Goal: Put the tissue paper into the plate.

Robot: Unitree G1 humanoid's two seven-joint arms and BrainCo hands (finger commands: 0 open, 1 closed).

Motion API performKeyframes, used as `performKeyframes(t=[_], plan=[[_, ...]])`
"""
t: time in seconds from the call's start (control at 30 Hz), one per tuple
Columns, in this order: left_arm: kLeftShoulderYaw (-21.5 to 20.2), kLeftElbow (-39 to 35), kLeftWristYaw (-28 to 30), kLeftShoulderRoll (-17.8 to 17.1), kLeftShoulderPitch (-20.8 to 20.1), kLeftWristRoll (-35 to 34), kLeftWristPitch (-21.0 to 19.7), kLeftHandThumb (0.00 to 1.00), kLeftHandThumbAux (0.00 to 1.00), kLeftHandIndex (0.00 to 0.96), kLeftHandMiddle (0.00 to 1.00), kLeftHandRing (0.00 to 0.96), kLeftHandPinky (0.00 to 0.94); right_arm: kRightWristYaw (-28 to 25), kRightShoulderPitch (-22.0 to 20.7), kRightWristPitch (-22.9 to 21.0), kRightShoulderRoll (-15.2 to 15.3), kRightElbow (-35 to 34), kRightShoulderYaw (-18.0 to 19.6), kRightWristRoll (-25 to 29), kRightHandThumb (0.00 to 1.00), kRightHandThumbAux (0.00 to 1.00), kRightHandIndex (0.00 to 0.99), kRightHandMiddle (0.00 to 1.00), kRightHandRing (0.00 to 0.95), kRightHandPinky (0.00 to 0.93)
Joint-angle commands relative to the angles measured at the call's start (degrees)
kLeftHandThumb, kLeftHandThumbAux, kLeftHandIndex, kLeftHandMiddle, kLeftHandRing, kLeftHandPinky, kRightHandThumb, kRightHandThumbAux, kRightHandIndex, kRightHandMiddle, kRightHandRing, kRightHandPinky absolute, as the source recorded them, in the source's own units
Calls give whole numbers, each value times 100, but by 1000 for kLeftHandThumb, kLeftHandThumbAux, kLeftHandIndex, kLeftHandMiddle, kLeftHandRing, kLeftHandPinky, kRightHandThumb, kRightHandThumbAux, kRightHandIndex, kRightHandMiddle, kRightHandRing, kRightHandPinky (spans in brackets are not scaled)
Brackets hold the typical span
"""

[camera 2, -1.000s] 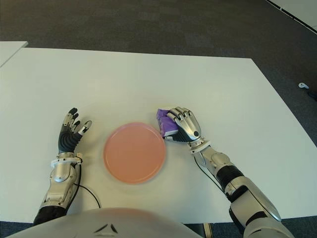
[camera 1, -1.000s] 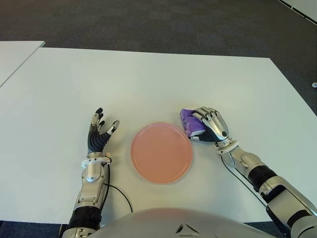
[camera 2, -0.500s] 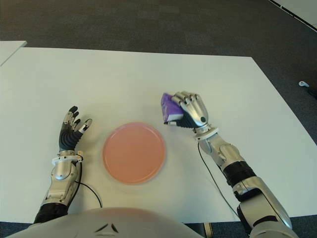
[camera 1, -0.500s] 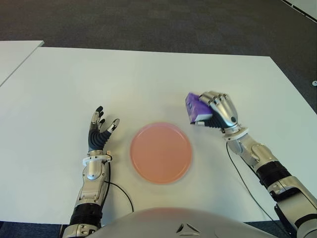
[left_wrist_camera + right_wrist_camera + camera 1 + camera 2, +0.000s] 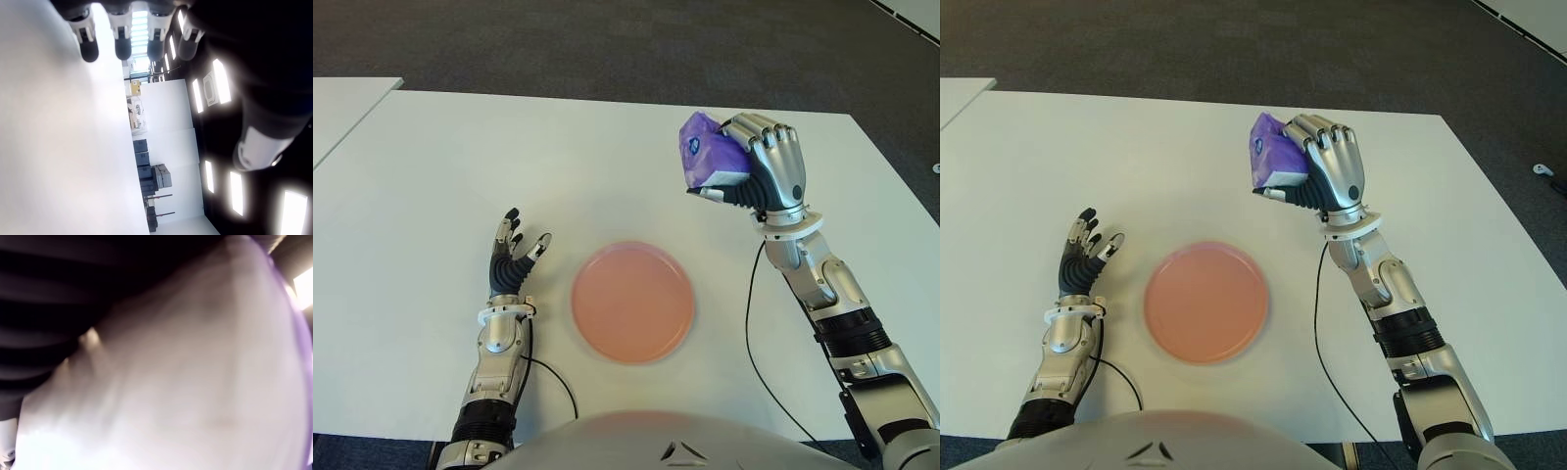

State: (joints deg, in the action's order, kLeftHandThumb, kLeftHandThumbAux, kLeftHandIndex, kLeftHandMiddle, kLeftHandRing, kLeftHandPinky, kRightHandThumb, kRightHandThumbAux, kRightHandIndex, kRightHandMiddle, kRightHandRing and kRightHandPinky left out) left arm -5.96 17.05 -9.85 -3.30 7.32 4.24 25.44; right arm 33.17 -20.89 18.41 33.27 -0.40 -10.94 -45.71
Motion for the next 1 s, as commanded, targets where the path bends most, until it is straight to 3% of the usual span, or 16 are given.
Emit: performKeyframes(t=[0.03, 0.13, 0.4, 0.53, 0.67, 0.77, 0.87, 1.0], plan=[[0, 235, 78, 43, 117, -61, -198, 0, 623, 0, 0, 0, 0, -28, -106, 65, -153, -162, 133, -55, 730, 716, 439, 857, 854, 837], [14, 249, 87, 47, 123, -75, -188, 0, 625, 0, 0, 0, 0, 25, -80, 139, -225, -271, 143, -145, 725, 718, 439, 850, 845, 826], [55, 243, 79, 69, 138, -63, -195, 0, 623, 0, 0, 0, 0, 180, 743, 172, -581, -951, -217, -781, 716, 720, 439, 845, 839, 830], [64, 232, 83, 78, 150, -67, -202, 0, 619, 0, 0, 0, 0, 91, 903, 307, -633, -944, -352, -853, 714, 720, 439, 849, 843, 839], [69, 221, 78, 91, 160, -68, -199, 0, 622, 0, 0, 0, 0, -395, 992, 588, -451, -972, -459, -737, 713, 720, 439, 855, 850, 843], [64, 227, 73, 98, 153, -75, -184, 0, 627, 0, 0, 0, 0, -719, 1285, 861, -268, -1071, -566, -712, 712, 720, 439, 854, 848, 840], [63, 230, 73, 99, 151, -77, -180, 0, 629, 0, 0, 0, 0, -823, 1380, 961, -259, -1102, -545, -708, 712, 720, 439, 853, 847, 838], [60, 237, 88, 107, 155, -104, -171, 0, 633, 0, 0, 0, 0, -991, 1865, 1218, -131, -1201, -649, -696, 712, 720, 439, 848, 842, 835]])
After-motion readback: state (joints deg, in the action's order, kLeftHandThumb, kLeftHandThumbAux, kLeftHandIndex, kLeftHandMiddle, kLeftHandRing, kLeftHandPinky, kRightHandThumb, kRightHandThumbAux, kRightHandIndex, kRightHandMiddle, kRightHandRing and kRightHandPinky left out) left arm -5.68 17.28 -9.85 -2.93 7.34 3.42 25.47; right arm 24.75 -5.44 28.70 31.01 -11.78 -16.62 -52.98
